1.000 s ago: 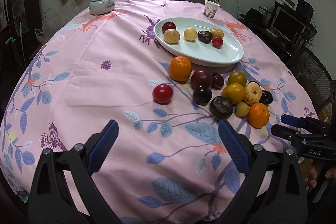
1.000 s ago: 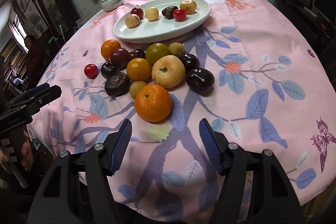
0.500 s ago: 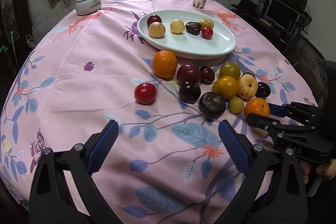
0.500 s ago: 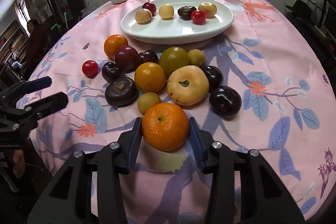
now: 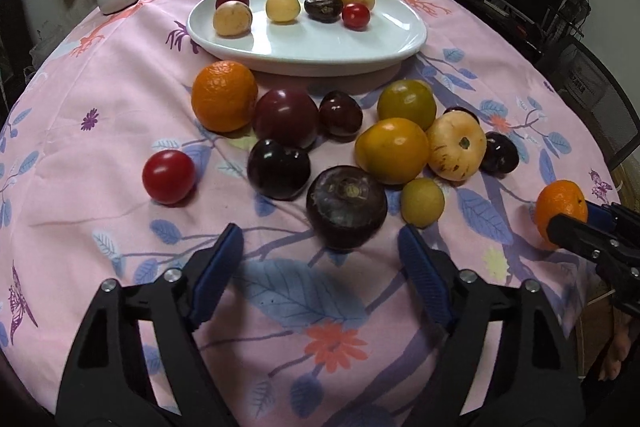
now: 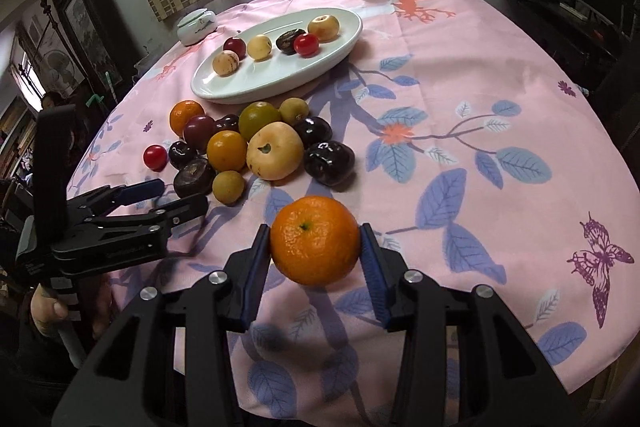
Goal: Organize fruits
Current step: 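Grasp the dark purple fruit with the left tool while the right tool holds the mandarin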
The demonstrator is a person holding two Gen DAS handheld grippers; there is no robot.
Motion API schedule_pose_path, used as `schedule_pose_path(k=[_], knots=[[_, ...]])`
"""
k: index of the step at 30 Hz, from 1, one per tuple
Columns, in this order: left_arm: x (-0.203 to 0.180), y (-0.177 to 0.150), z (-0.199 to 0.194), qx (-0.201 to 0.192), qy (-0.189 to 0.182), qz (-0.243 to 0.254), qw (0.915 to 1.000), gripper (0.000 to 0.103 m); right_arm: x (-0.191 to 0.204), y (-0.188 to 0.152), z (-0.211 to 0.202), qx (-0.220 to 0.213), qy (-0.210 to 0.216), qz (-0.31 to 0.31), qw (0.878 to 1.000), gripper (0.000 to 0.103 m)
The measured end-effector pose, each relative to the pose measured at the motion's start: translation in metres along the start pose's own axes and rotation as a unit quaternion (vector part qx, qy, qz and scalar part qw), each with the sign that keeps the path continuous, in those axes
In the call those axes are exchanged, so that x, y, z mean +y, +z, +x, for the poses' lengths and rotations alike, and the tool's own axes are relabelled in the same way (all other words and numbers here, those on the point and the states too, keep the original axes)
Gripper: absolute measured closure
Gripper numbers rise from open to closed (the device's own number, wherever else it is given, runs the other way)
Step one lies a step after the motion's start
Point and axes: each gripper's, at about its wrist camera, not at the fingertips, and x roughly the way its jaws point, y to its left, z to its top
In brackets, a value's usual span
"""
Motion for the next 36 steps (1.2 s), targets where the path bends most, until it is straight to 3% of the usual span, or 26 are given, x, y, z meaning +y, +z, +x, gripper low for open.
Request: schedule_pose_path(k=[7, 10, 14, 26, 36], knots=[[-0.009, 0.013, 0.011, -0.003, 0.022, 0.006, 0.9997, 0.032, -0.010, -0.002, -0.004, 0.000, 0.011, 0.014, 1.000, 0.058], [-0.011, 0.015, 0.007, -0.009, 0.014, 0.010, 0.9998, 0.061, -0.008, -0.001, -0.004, 0.003, 0.015, 0.014, 1.000, 0.058], [-0.004, 0.009, -0.007, -0.008, -0.014, -0.003, 0.9999, 0.062, -0.002, 0.001, -0.009, -0.004, 0.021, 0.009, 1.000, 0.058], [0.016, -0.011, -0.061, -0.051, -0.029, -0.018, 0.9981, 0.062, 0.037, 0.003, -0.007, -0.003, 0.029, -0.029, 0.999, 0.058], [0.031, 0.012, -0.072, -0.060, -0.024, -0.022, 0.9977, 0.062, 0.050, 0.030, 0.010, 0.007, 0.026, -0.060, 0.998, 0.058]])
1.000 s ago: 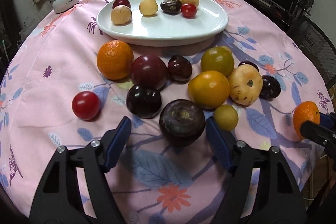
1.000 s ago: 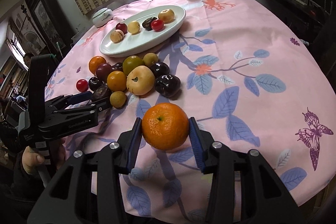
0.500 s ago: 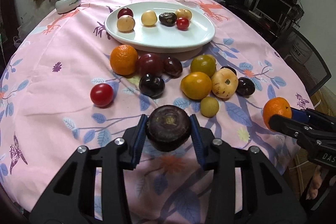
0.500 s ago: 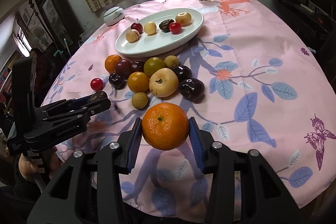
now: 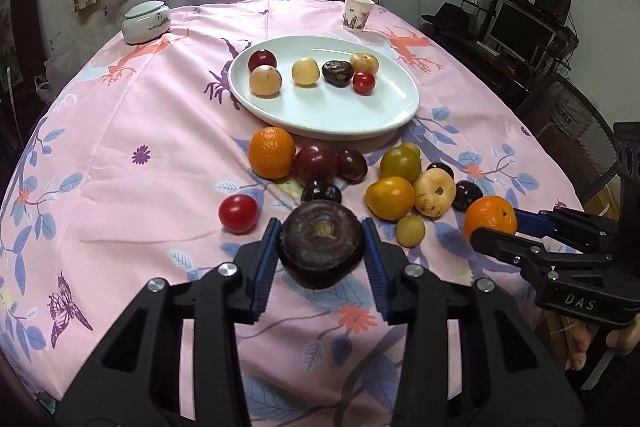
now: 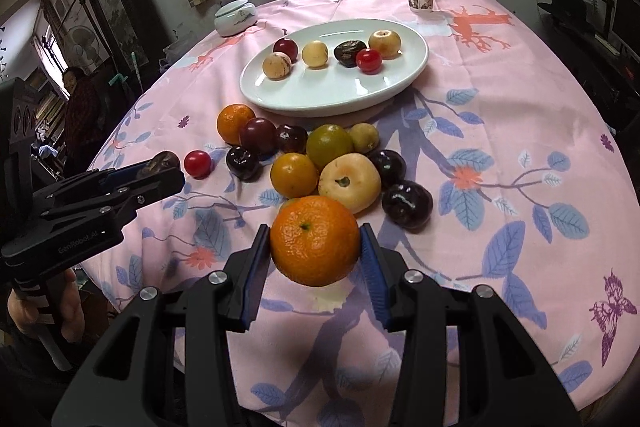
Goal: Organize fruits
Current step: 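Grasp the dark purple fruit with the left tool while the right tool holds the mandarin, then carry both fruits onto the white plate and open both tools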
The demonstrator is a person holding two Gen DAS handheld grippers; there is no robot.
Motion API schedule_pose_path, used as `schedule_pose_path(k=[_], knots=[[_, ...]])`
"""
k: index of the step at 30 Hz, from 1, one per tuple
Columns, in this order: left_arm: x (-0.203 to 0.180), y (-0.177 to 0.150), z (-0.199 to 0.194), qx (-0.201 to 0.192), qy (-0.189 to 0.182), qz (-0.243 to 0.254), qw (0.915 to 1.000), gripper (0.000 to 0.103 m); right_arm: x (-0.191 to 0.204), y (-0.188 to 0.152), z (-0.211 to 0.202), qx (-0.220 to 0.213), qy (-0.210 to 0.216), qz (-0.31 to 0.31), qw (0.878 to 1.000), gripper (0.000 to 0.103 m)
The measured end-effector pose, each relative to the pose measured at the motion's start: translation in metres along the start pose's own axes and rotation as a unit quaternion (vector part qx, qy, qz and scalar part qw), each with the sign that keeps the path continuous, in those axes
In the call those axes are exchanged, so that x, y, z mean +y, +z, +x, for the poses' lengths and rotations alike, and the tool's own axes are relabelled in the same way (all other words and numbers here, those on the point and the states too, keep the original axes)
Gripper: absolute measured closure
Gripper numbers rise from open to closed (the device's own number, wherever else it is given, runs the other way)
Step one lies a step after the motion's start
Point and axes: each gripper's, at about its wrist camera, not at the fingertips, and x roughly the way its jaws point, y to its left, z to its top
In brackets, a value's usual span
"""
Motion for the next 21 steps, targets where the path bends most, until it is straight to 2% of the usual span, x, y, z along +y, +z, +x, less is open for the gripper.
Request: schedule_pose_path(k=[3, 7, 9, 14, 17, 21], knots=[[0.003, 0.027, 0.006, 0.000, 0.003, 0.009, 1.0000, 0.062, -0.001, 0.024, 0.004, -0.001, -0.002, -0.018, 1.000, 0.058], [0.012, 0.089, 0.028, -0.007, 0.027, 0.013, 0.9995, 0.062, -0.004, 0.072, 0.013, -0.019, -0.008, -0.047, 0.999, 0.058], [0.016, 0.123, 0.047, -0.004, 0.040, 0.014, 0.9991, 0.062, -0.007, 0.101, 0.025, -0.027, -0.009, -0.056, 0.998, 0.058], [0.022, 0.195, 0.110, 0.014, 0.042, 0.000, 0.9990, 0.062, -0.008, 0.168, 0.070, -0.037, -0.020, -0.084, 0.996, 0.058], [0.026, 0.220, 0.148, 0.036, 0.041, -0.009, 0.9985, 0.062, -0.013, 0.200, 0.100, -0.030, -0.015, -0.091, 0.995, 0.059], [0.030, 0.233, 0.185, 0.060, 0.039, -0.018, 0.9973, 0.061, -0.022, 0.225, 0.142, 0.006, -0.021, -0.093, 0.995, 0.059]])
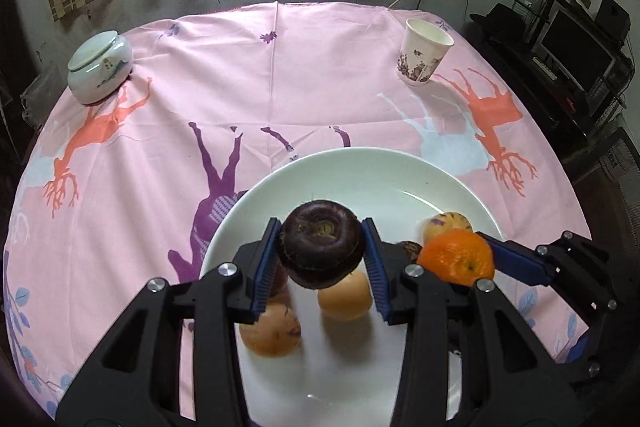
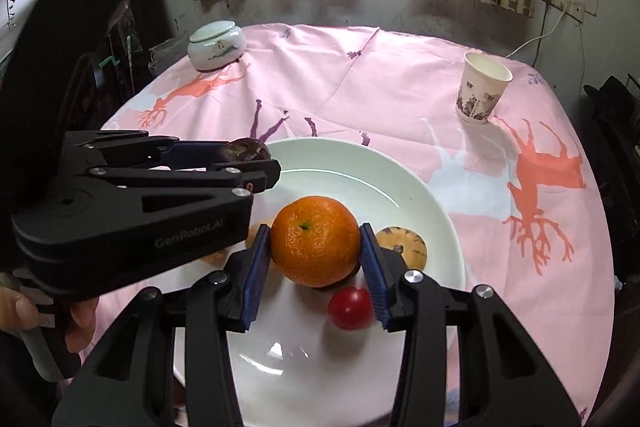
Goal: Organize fruits
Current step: 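Carry both fruits onto the white plate and open both tools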
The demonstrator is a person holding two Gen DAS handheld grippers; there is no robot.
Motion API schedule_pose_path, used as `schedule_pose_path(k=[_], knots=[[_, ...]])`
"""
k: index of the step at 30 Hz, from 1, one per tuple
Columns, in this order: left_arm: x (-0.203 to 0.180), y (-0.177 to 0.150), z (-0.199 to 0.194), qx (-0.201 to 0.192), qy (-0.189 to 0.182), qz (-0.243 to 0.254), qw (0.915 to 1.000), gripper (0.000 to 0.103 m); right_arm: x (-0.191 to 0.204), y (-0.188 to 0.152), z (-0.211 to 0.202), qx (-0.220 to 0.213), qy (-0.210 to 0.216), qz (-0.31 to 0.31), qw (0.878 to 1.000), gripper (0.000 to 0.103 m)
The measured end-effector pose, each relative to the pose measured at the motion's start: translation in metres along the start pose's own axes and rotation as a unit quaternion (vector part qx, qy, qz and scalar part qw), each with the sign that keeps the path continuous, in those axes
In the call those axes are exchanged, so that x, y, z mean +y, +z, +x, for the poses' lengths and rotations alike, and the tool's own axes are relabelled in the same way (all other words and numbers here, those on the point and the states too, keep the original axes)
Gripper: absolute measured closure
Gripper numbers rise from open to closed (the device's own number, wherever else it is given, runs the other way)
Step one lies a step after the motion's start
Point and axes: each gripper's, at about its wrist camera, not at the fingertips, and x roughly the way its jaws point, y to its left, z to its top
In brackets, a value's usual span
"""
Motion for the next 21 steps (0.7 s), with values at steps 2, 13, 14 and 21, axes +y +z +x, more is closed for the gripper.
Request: schedule_pose_path(k=[2, 13, 14, 21], knots=[[0.000, 0.003, 0.012, 0.008, 0.001, -0.001, 1.0000, 0.061, -0.005, 0.003, 0.015, 0.014, -0.003, 0.003, 1.000, 0.059], [0.001, 0.008, 0.018, 0.013, -0.004, -0.010, 0.9999, 0.053, -0.012, 0.002, 0.019, -0.003, -0.023, -0.001, 1.000, 0.034], [0.001, 0.008, 0.013, 0.008, -0.003, -0.010, 0.9999, 0.041, -0.011, 0.002, 0.013, -0.012, -0.023, 0.000, 1.000, 0.034], [0.009, -0.020, -0.054, -0.028, -0.019, -0.016, 0.9993, 0.036, 0.002, -0.021, -0.038, -0.013, -0.037, -0.010, 0.999, 0.034]])
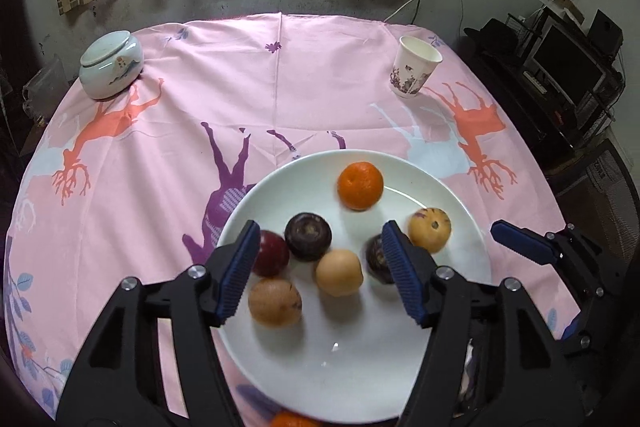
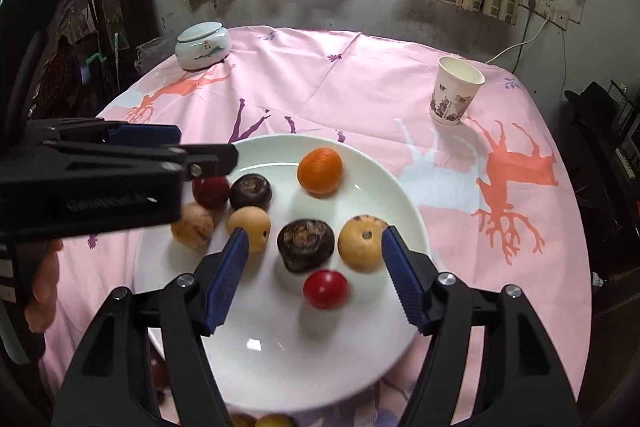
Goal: Organize fruits
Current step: 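Carry both fruits onto the white plate and open both tools, then grasp the dark plum with the right tool while the left tool grasps the red tomato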
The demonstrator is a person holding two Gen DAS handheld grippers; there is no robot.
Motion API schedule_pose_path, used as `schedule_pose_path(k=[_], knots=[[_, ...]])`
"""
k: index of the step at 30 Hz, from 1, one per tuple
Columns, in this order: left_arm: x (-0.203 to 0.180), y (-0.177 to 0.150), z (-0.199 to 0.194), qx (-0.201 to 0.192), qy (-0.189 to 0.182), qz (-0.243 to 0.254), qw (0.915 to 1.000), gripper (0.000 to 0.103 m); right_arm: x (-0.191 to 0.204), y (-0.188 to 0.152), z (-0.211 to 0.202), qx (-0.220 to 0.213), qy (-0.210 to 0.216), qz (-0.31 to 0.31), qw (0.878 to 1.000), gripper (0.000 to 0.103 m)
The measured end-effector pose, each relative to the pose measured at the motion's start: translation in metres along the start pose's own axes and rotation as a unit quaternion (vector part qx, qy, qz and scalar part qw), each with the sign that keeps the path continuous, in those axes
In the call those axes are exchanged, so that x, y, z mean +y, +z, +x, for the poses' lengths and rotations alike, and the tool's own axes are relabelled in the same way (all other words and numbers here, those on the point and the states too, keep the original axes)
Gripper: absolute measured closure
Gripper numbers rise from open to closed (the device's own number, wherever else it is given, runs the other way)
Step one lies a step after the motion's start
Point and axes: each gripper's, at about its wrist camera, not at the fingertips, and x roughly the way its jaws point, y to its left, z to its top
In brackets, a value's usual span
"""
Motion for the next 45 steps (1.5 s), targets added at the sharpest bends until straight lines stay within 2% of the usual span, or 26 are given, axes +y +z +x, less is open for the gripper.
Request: schedule_pose_path(k=[3, 8, 12, 16, 19, 24, 29, 34, 38, 40, 42, 45], knots=[[0.005, -0.033, -0.042, -0.021, -0.003, 0.004, 0.9998, 0.025, 0.003, -0.027, -0.035, -0.001, 0.004, 0.009, 1.000, 0.034], [0.013, -0.108, -0.098, -0.049, -0.003, 0.010, 0.9987, 0.015, 0.011, -0.084, -0.091, 0.000, 0.017, 0.043, 0.999, 0.034], [0.020, -0.166, -0.121, -0.051, -0.023, -0.003, 0.9984, 0.015, 0.024, -0.129, -0.125, -0.017, 0.008, 0.059, 0.998, 0.034], [0.018, -0.215, -0.134, -0.057, 0.005, -0.001, 0.9983, 0.015, 0.036, -0.165, -0.135, -0.019, -0.008, 0.063, 0.998, 0.034], [0.015, -0.238, -0.134, -0.044, 0.008, 0.011, 0.9990, 0.015, 0.041, -0.187, -0.129, 0.000, -0.008, 0.067, 0.998, 0.034], [0.014, -0.252, -0.138, -0.041, 0.013, 0.022, 0.9989, 0.015, 0.045, -0.204, -0.113, 0.031, -0.016, 0.068, 0.997, 0.034], [0.019, -0.249, -0.136, -0.042, 0.013, 0.017, 0.9989, 0.015, 0.037, -0.205, -0.105, 0.036, -0.027, 0.084, 0.995, 0.034], [0.027, -0.247, -0.127, -0.032, 0.015, 0.003, 0.9994, 0.015, 0.031, -0.201, -0.094, 0.021, -0.080, 0.079, 0.994, 0.034], [0.031, -0.245, -0.123, -0.025, 0.018, 0.001, 0.9995, 0.015, 0.028, -0.198, -0.077, 0.034, -0.058, 0.078, 0.995, 0.056], [0.033, -0.244, -0.122, -0.025, 0.019, 0.000, 0.9995, 0.015, 0.027, -0.197, -0.066, 0.043, -0.056, 0.076, 0.995, 0.056], [0.034, -0.243, -0.120, -0.025, 0.021, -0.001, 0.9995, 0.015, 0.023, -0.197, -0.056, 0.049, -0.055, 0.080, 0.994, 0.064], [0.037, -0.240, -0.115, -0.022, 0.029, -0.004, 0.9993, 0.015, 0.020, -0.197, -0.055, 0.040, -0.058, 0.083, 0.994, 0.067]])
